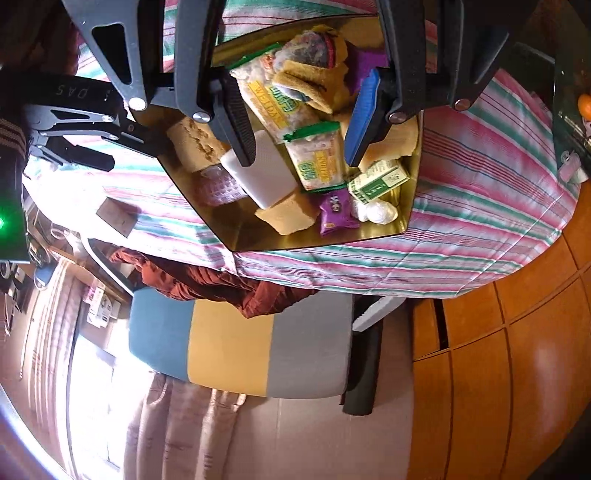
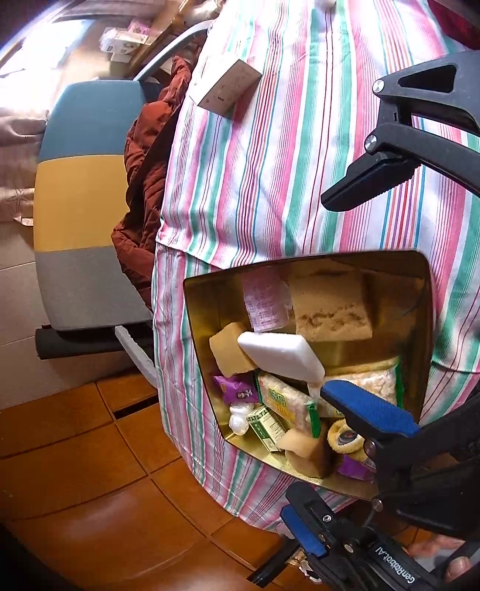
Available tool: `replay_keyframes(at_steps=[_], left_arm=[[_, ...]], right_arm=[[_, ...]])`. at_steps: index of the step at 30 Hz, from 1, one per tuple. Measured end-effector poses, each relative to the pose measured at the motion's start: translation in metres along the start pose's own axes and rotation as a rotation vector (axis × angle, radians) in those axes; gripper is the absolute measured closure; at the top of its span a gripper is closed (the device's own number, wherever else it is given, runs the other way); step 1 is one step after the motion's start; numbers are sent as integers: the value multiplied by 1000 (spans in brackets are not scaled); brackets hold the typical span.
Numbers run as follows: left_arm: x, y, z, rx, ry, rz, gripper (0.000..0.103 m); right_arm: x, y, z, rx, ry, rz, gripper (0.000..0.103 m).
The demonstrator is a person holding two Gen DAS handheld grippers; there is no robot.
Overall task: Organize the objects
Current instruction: 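Move both open tools back toward the beige box and white bag bundle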
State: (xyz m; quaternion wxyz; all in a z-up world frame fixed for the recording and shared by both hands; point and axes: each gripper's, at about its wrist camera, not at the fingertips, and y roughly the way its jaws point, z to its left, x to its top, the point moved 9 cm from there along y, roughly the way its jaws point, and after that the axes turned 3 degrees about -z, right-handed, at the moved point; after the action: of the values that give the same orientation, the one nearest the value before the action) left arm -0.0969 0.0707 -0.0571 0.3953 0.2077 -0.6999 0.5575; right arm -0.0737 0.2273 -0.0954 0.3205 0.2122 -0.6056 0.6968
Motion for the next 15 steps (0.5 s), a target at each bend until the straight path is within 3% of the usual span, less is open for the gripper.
replay_keyframes(at_steps=[5, 15], left_arm=[[-1, 0, -16, -22, 34, 9, 53], [2, 0, -45, -59, 103, 13, 53]], right_arm=[[0, -9, -14, 15, 11, -24, 0], [-6, -13, -55, -53, 60, -27, 0]])
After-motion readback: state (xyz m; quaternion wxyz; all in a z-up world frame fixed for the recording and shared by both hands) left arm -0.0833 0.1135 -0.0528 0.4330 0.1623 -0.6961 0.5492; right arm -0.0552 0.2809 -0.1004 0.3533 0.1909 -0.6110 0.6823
